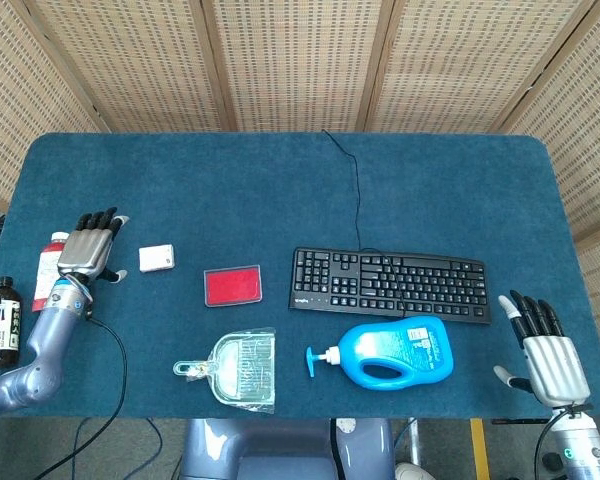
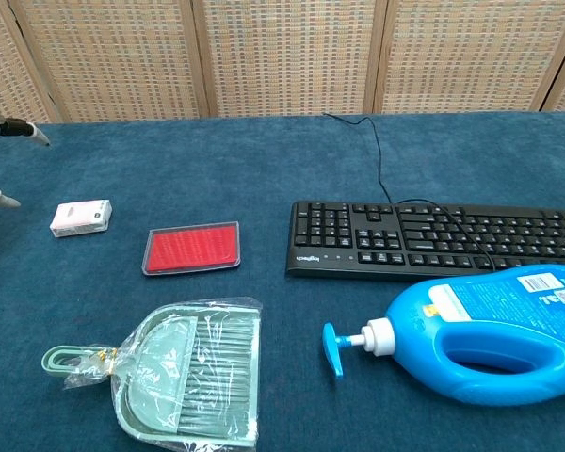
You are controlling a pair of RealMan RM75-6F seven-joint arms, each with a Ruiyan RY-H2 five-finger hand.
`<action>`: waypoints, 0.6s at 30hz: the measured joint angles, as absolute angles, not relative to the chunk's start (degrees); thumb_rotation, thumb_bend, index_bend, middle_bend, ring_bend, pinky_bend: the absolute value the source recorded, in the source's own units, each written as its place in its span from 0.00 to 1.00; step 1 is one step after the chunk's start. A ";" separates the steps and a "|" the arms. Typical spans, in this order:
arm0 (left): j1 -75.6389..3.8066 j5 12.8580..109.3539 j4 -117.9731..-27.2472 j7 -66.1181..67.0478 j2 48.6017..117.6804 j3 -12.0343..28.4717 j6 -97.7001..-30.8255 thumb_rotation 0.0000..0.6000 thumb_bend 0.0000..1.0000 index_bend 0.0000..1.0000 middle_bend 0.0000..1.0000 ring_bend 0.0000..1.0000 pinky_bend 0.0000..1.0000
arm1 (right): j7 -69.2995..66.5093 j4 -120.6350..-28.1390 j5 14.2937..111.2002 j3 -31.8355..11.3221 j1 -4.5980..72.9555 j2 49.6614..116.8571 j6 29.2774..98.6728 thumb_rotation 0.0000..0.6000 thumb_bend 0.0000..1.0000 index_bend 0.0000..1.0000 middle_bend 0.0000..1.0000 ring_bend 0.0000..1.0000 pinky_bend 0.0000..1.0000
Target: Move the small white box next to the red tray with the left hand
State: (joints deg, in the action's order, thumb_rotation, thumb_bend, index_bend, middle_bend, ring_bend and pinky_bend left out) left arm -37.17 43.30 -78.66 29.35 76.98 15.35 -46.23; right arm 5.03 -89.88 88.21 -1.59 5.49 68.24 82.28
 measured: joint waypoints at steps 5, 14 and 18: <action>-39.88 39.00 -74.50 30.69 80.35 14.53 -44.66 1.00 0.24 0.17 0.00 0.00 0.00 | 5.26 -89.65 88.04 -1.49 5.70 68.46 81.75 1.00 0.00 0.01 0.00 0.00 0.00; -43.09 35.56 -69.45 31.69 84.79 13.12 -43.36 1.00 0.24 0.20 0.00 0.00 0.00 | 5.25 -89.27 87.12 -1.73 6.06 68.72 80.84 1.00 0.00 0.01 0.00 0.00 0.00; -43.85 34.93 -67.79 31.80 86.26 12.47 -43.19 1.00 0.24 0.21 0.00 0.00 0.00 | 5.21 -89.20 86.93 -1.70 6.21 68.75 80.50 1.00 0.00 0.01 0.00 0.00 0.00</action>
